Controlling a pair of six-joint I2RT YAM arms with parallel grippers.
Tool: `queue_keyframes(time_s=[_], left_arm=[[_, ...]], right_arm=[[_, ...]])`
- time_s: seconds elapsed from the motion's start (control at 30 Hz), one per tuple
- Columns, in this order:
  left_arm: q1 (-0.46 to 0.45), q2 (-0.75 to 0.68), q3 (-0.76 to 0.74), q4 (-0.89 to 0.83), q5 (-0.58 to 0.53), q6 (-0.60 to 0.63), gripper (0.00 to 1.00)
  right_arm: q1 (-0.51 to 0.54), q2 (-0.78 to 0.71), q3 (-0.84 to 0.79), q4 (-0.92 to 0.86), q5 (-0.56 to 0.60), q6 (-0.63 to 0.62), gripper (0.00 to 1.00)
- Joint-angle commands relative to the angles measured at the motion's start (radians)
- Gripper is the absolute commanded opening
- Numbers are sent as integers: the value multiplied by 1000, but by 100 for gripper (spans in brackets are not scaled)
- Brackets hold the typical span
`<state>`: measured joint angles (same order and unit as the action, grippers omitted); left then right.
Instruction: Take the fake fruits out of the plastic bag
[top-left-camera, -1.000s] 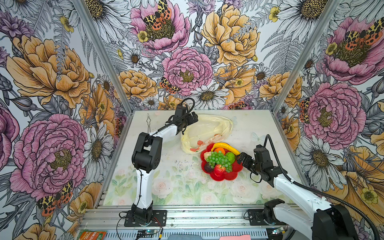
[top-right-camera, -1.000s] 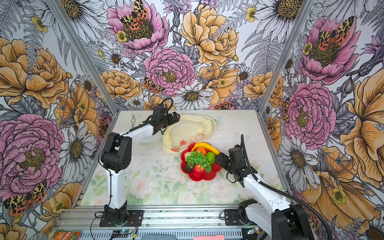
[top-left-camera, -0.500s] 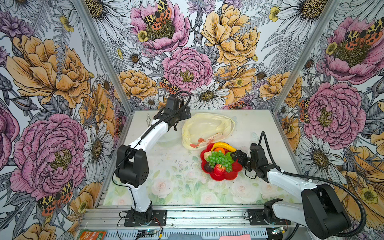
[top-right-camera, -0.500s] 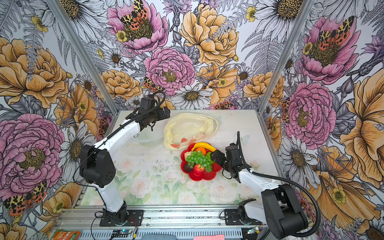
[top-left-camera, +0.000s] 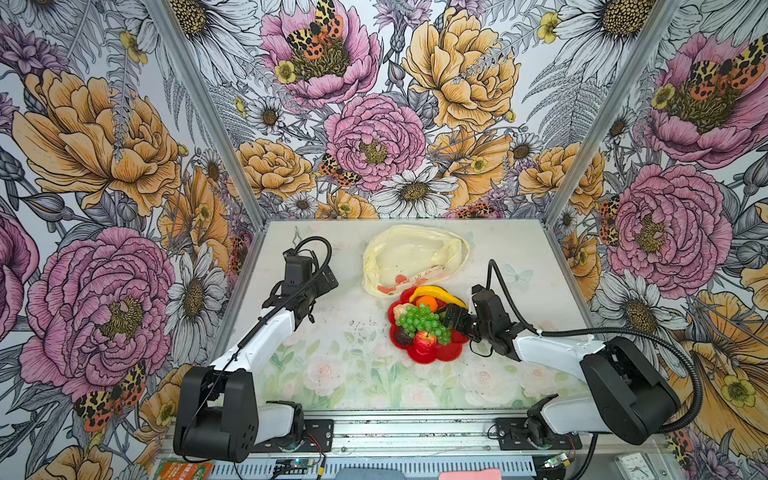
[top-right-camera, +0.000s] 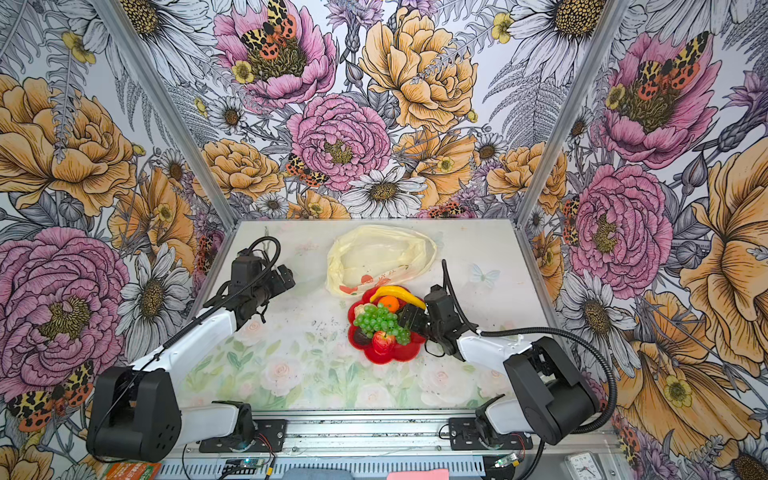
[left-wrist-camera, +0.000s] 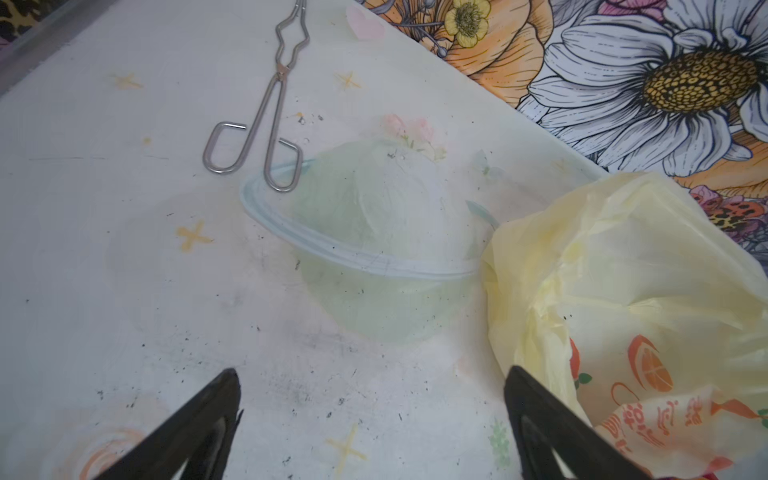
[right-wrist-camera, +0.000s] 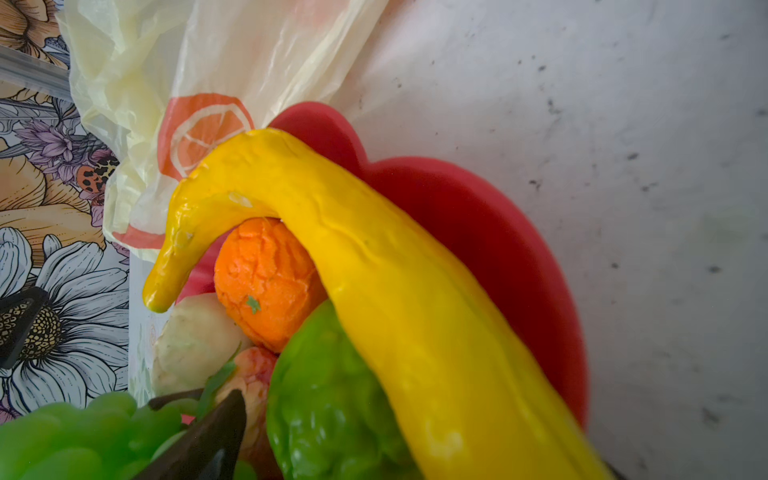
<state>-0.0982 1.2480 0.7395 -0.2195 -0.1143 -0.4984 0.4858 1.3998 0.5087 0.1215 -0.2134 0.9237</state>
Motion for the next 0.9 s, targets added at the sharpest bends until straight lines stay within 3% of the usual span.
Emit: queue_keyframes(time_s=[0.0,0.17,0.47,0.6,0.7,0.87], left_arm=[[40,-83,-72,92,-75,-9,99],[46,-166,-159,150,-195,22,99],[52,-196,-227,239,-287,127,99],[51,-201,-267,360,-314,198,99],[49,-179,-280,430,-328,262,99],[25,-54,-390,754,-338,446,99]], right_arm=[[13,11,23,23,29,-15,99],[4,-83,8,-127,120,-101,100],[-43,-323,2,-379,248,-312,99],[-103,-437,6,-436,310,-402,100],[-131,-510,8,-456,478,-451,99],[-145,-551,-24,-347,774,-631,100]])
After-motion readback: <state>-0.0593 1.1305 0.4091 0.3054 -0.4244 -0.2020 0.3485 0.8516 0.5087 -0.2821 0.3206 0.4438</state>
